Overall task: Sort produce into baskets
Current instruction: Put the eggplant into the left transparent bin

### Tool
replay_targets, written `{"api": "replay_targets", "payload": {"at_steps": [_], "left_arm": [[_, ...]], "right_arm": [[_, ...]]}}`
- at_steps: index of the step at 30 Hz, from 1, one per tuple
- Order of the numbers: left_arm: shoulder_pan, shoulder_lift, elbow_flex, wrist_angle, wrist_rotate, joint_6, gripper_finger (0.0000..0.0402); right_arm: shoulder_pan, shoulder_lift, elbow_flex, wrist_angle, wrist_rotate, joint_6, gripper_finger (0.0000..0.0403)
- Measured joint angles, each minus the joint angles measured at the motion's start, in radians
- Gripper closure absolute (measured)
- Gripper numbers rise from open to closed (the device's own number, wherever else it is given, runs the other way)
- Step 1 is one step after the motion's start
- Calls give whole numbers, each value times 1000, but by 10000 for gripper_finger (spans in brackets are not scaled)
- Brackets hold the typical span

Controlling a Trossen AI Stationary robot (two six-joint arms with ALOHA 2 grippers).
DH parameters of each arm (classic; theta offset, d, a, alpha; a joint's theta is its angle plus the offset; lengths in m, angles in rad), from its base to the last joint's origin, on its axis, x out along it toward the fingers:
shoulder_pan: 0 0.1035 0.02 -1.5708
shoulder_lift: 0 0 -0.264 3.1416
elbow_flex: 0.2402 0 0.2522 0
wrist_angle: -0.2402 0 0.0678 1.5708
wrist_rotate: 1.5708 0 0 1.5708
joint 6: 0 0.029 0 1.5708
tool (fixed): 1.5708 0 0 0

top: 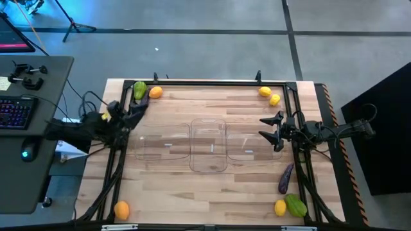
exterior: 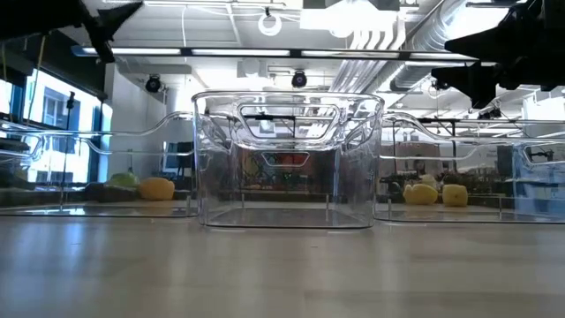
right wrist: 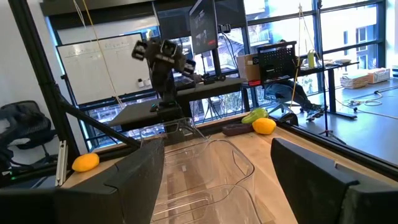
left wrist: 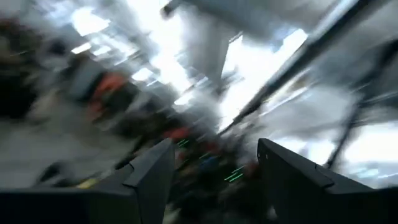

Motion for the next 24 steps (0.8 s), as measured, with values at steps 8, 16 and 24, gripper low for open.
{"api": "replay_targets", "payload": {"at_steps": [8,16,24], "left_arm": [[230,536,607,-784,-130,-15,183],[682,837,926,-1559,162,-136,183],[810,887,696,-1541,183,-208,183]], "right_arm": [[0,0,0,0,0,0,119],[0,0,0,-1,0,0,119],[0,1,0,-1,0,0,119]]}}
